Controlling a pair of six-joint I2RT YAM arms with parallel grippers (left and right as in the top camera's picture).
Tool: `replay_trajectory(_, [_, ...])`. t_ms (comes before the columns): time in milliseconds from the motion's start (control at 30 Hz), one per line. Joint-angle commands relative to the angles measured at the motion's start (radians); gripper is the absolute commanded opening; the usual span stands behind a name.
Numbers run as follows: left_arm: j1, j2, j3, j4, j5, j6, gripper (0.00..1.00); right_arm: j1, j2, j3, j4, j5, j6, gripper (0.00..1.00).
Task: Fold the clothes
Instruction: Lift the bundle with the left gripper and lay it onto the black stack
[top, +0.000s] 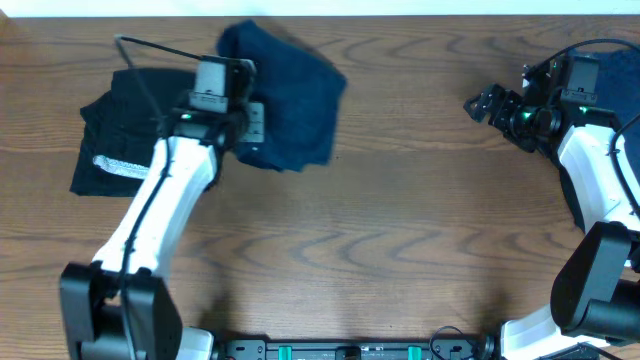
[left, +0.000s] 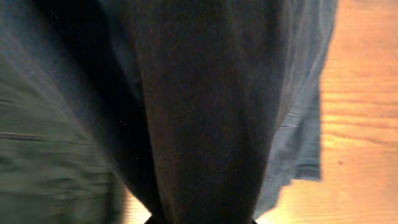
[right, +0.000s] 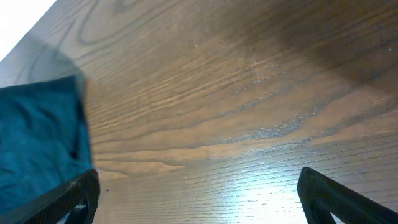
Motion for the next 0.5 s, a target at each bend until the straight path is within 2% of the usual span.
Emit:
replay_trajectory(0, [0.055,-0.045,0.012,0.009,-0.063,0.100,0.06,-0.002,0.006,-0.002,-0.001,0.000,-0.001,0.99])
replay_trajectory(200, [0.146,-0.049,0.012,0.026,-0.064,0.231,0.06,-0.002,0.006,-0.002,-0.001,0.000,-0.001,0.99])
replay_trajectory(467, [0.241,-0.055,0.027,0.045,-0.063,0.227,0.06,-0.002,0.006,-0.002,-0.001,0.000,-0.001,0.99])
